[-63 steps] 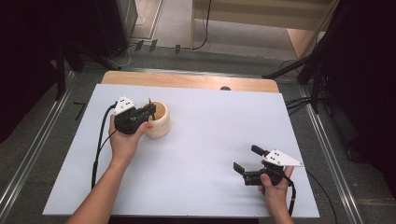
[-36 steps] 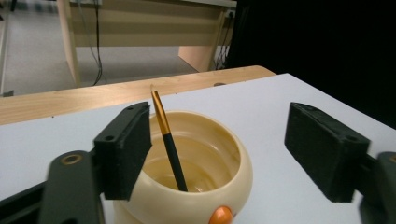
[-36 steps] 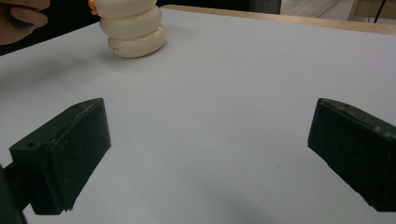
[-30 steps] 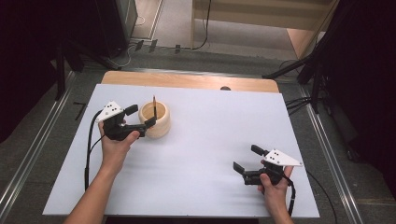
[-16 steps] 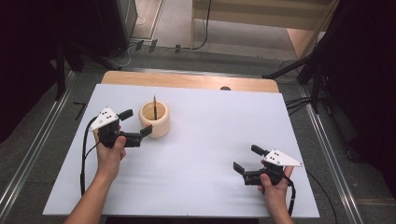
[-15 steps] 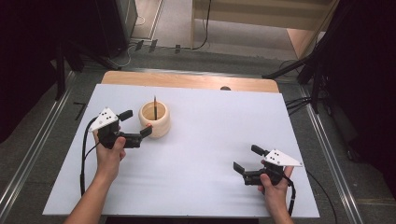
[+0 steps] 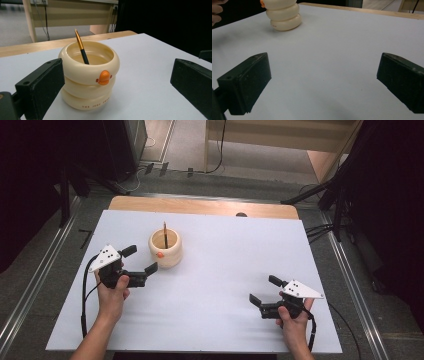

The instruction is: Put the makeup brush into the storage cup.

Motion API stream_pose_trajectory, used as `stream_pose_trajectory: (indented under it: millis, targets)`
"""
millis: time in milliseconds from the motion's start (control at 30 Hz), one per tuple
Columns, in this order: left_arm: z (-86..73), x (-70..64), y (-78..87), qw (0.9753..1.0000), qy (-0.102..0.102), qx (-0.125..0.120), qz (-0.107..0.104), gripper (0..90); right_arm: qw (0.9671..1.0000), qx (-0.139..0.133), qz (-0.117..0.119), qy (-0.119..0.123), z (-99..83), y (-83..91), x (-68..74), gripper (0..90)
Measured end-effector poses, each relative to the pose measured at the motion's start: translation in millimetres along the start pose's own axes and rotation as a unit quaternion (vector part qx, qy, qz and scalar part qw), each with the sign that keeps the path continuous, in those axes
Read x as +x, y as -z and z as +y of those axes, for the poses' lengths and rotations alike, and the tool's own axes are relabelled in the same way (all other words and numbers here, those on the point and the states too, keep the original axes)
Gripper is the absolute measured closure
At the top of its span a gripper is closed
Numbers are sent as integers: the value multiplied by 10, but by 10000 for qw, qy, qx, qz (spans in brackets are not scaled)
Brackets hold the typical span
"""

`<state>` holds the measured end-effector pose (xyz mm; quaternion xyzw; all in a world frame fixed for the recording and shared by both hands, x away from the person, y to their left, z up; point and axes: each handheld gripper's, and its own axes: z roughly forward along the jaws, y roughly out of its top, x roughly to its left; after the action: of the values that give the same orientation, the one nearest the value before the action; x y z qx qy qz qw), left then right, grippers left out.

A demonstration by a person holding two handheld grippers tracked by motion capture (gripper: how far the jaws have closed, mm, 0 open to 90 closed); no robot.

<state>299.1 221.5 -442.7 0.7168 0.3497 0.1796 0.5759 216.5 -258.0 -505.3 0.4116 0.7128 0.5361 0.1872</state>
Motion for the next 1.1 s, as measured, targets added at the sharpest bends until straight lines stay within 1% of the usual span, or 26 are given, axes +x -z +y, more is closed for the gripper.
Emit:
stream_pose_trajectory:
  millis: [200,400,567,767,1033,1100]
  targets:
    - [-44,-34,71,10000,-47,-1,21,0,10000,1,-5,4,2,0,1,0]
    - [-113,-33,140,10000,-10,0,91,0,10000,2,-5,3,2,1,4,0]
    - [-159,-35,194,9999,-35,53,86,0,10000,6,-3,9,4,-4,10,0]
    - [-192,-20,265,9999,-37,60,89,0,10000,4,-4,18,3,-7,12,0]
    - [-246,12,404,9998,-32,34,203,0,10000,5,-2,11,-1,-7,8,0]
    - [-258,24,436,9998,-6,18,196,0,10000,0,-7,-1,2,-5,8,0]
